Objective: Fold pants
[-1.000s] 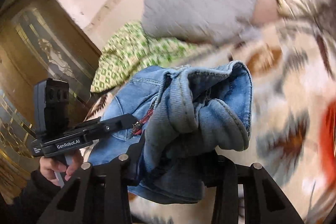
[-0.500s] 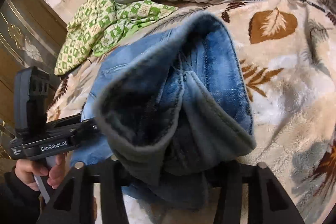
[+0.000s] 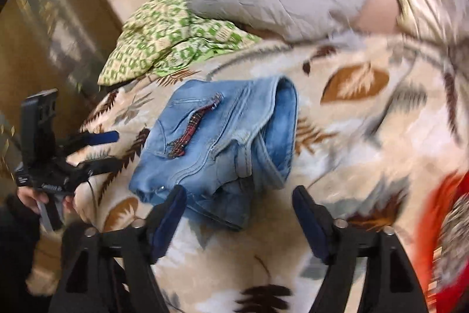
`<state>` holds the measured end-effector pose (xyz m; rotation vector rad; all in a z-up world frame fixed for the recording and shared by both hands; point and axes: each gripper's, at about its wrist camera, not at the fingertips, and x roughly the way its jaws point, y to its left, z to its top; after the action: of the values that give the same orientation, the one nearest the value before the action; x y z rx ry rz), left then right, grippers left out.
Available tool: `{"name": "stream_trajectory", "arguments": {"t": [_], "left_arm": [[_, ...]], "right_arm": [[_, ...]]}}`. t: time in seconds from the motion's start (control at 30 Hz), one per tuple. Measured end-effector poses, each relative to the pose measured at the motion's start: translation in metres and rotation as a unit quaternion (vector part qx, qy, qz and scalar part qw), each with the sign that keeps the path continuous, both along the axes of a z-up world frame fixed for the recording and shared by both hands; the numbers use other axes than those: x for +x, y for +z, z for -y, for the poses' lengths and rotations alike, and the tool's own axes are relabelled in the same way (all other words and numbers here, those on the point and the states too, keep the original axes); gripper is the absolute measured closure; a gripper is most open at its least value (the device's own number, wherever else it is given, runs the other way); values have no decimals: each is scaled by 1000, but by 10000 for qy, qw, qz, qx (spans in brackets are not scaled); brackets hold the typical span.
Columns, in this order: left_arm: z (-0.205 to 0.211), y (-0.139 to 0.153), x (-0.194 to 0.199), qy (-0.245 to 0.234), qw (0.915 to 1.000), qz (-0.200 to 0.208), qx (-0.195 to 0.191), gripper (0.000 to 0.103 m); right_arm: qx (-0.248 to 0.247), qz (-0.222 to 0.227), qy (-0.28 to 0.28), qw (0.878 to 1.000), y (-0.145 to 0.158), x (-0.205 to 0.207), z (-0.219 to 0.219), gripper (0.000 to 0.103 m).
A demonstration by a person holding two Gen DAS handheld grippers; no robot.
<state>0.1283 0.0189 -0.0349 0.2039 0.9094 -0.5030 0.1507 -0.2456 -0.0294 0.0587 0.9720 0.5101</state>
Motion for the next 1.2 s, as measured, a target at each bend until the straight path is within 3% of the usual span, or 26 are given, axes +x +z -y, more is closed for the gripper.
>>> {"name": "stream_trajectory", "arguments": {"t": [0.07,0.13,0.23,0.27,0.33,0.37,0.43,0.47,0.53,0.57,0.73,0.8,0.9,0.93,1.03,1.1,1.17,1.2], "left_arm": [[10,-3,-13,-262,9988,305,294,14],[22,-9,-23,-443,9959,553,557,14],[32,-18,-27,-528,9939,656,706,14],[35,-20,-27,-535,9927,730,791,14],[42,-26,-25,-558,9893,860,1041,14],[45,-29,-23,-531,9877,900,1163,14],[49,-32,-18,-549,9858,925,1288,15],[51,-34,-16,-585,9857,858,1329,18],[56,-41,-10,-728,9847,613,1462,51],[58,-45,-6,-797,9842,425,1522,78],[65,-43,-13,-923,9796,537,1705,88],[57,-52,-9,-863,9812,352,1693,89],[35,-57,0,-643,9925,50,1041,89],[34,-56,0,-591,9934,18,983,89],[46,-56,-5,-674,9878,200,1388,88],[48,-53,-8,-659,9872,251,1432,86],[46,-45,-16,-592,9884,378,1349,73],[42,-40,-21,-487,9881,490,1377,47]], "right_arm": [[-515,479,30,9975,7,-4,-6,24],[-880,501,92,9948,4,-1,-11,24],[-13,-177,636,9978,-9,12,-13,25],[5,-245,657,9975,-14,16,-17,25],[-419,-28,628,9971,-18,18,-23,25],[-527,96,682,9962,-20,20,-27,29],[-398,15,703,9967,-21,25,-30,57],[-317,-19,746,9967,-21,27,-32,62],[-488,59,806,9955,-21,27,-39,66],[-623,88,864,9943,-23,27,-43,68],[-894,148,890,9919,-25,24,-50,76],[-943,-3,802,9923,-33,27,-44,76],[-927,-187,766,9926,-51,28,-39,76],[-902,-207,735,9930,-54,28,-39,76],[-982,-119,693,9927,-56,27,-42,76],[-882,-94,716,9935,-51,26,-39,75],[-673,-99,697,9952,-41,22,-31,69],[-661,-78,675,9955,-36,19,-29,60]]}}
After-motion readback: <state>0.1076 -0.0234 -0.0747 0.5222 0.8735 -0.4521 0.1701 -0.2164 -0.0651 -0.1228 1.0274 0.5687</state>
